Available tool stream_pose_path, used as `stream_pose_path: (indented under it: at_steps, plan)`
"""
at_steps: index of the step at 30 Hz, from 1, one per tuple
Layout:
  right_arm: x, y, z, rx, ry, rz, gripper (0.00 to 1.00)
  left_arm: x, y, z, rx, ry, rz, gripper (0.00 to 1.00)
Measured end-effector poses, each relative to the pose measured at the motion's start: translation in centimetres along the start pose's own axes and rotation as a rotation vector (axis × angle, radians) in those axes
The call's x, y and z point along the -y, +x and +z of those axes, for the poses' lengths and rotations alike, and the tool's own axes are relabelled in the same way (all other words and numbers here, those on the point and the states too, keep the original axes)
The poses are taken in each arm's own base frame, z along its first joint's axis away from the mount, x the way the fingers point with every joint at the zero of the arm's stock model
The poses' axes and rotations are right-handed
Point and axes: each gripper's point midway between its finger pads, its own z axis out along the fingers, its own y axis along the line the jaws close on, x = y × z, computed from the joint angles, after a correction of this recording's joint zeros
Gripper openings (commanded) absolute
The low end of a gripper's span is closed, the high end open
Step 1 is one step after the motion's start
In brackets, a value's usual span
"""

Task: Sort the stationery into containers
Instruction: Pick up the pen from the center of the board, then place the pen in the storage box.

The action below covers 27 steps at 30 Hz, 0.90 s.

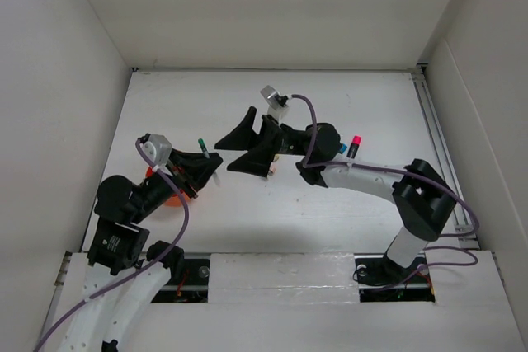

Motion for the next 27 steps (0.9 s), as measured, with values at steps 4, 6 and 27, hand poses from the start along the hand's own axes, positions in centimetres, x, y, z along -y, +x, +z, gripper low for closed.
stream_pose_path:
  at_steps: [4, 6, 27]
  plan:
    - [2.4, -0.5, -4.6, 0.019, 0.132, 0.017, 0.99, -2.3, 0.0, 0.4, 0.008, -0.114, -0.007, 0.0]
    - [3.6, -0.8, -7.7, 0.043, 0.221, 0.022, 0.99, -4.5, -0.2, 0.5, 0.029, -0.226, -0.007, 0.0]
    - [-7.7, -5.8, -13.6, 0.195, 0.281, -0.523, 0.99, -24.4, 3.7, -9.3, 0.037, -1.486, 0.041, 0.0]
